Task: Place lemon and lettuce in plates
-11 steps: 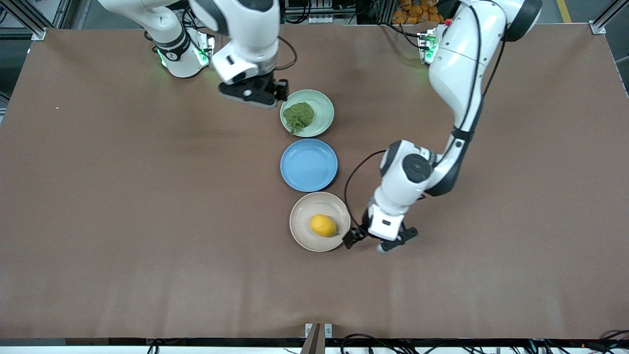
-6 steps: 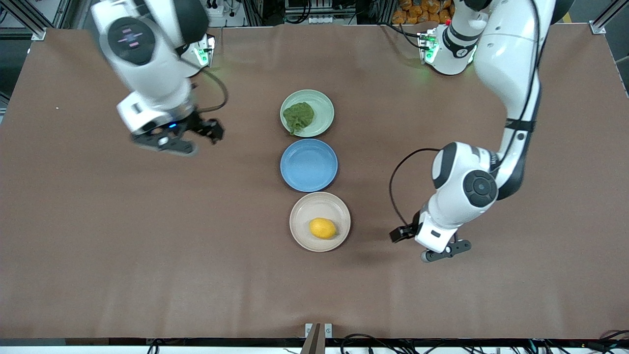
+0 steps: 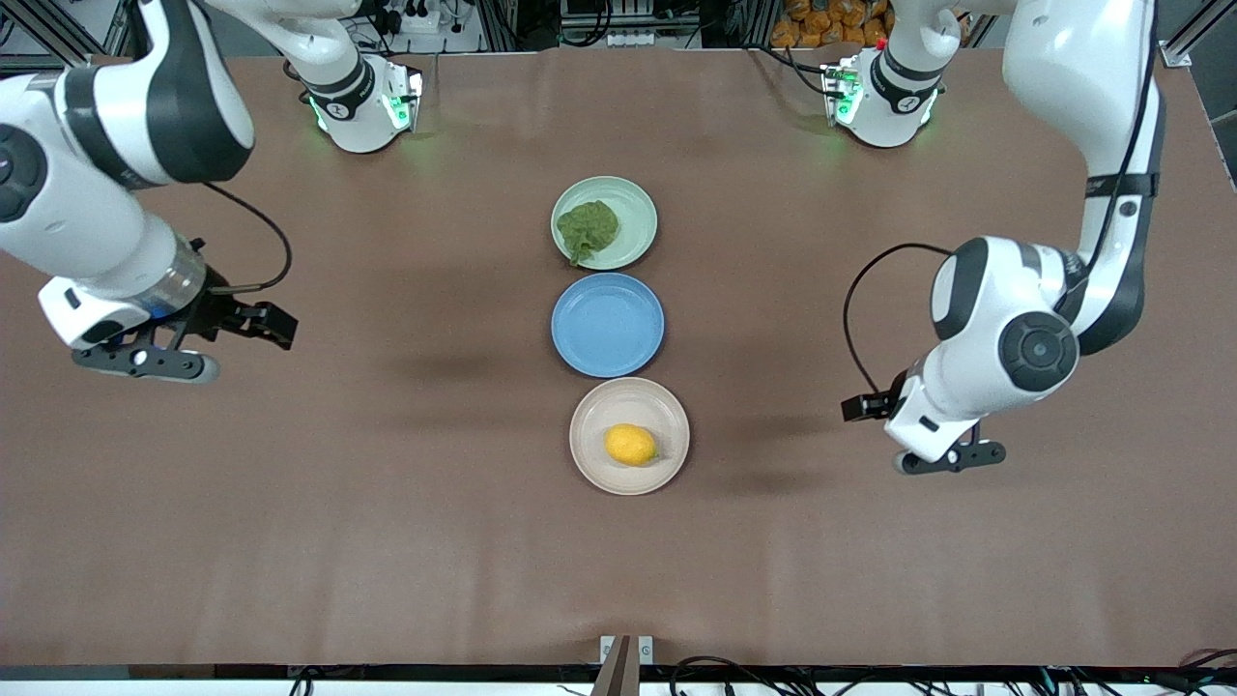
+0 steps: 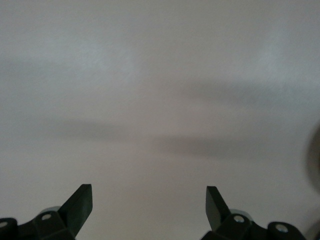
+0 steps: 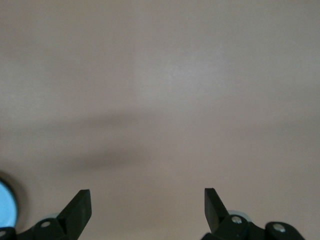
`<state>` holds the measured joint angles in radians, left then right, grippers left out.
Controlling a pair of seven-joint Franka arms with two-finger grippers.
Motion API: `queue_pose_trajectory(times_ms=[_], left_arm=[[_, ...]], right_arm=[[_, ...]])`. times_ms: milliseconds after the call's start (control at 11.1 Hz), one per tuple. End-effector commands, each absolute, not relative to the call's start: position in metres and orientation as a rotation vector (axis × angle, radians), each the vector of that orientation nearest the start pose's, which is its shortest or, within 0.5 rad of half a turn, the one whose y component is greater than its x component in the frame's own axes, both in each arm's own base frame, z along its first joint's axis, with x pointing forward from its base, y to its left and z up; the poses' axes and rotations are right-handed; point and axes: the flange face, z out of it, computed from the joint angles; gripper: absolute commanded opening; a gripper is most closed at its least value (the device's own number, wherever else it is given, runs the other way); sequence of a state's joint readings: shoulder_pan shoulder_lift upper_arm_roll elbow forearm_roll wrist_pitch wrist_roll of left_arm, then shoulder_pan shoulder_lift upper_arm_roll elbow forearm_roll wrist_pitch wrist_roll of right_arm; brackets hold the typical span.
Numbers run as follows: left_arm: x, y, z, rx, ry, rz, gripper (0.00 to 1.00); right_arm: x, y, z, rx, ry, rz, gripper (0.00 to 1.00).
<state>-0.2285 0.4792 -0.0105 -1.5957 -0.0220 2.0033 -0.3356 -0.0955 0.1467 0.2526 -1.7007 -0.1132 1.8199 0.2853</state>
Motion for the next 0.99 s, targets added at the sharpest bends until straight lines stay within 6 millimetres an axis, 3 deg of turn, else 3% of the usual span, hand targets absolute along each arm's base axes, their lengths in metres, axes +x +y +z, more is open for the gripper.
queue_pose_trajectory(times_ms=[0,180,360,631,721,901], left_arm=[[0.6,-0.122,0.39,-3.122,-0.086,0.092,1.0],[0.582,-0.097,0.419,-3.13,-0.141,0.042,1.0],[0.579,-0.074,0.459,-3.142,-0.195,-0.061,1.0],[0.589,-0.074,0.526,-3.152,-0.137,-0.22,1.0],[0.587,-0.072,0.529,-3.147,-0.101,-0.193,1.0],[0.571,-0.072,0.556,-3.113,0.004,-0.143,1.0]], right_arm=[[0.607,0.03,0.501,-3.205,0.12,0.017,1.0],[0.607,0.006,0.502,-3.211,0.085,0.011,1.0],[0.609,-0.015,0.491,-3.213,0.075,-0.019,1.0],[0.609,-0.047,0.489,-3.215,0.14,-0.036,1.0],[0.609,-0.057,0.492,-3.217,0.168,-0.044,1.0],[0.61,-0.058,0.498,-3.216,0.168,-0.088,1.0]])
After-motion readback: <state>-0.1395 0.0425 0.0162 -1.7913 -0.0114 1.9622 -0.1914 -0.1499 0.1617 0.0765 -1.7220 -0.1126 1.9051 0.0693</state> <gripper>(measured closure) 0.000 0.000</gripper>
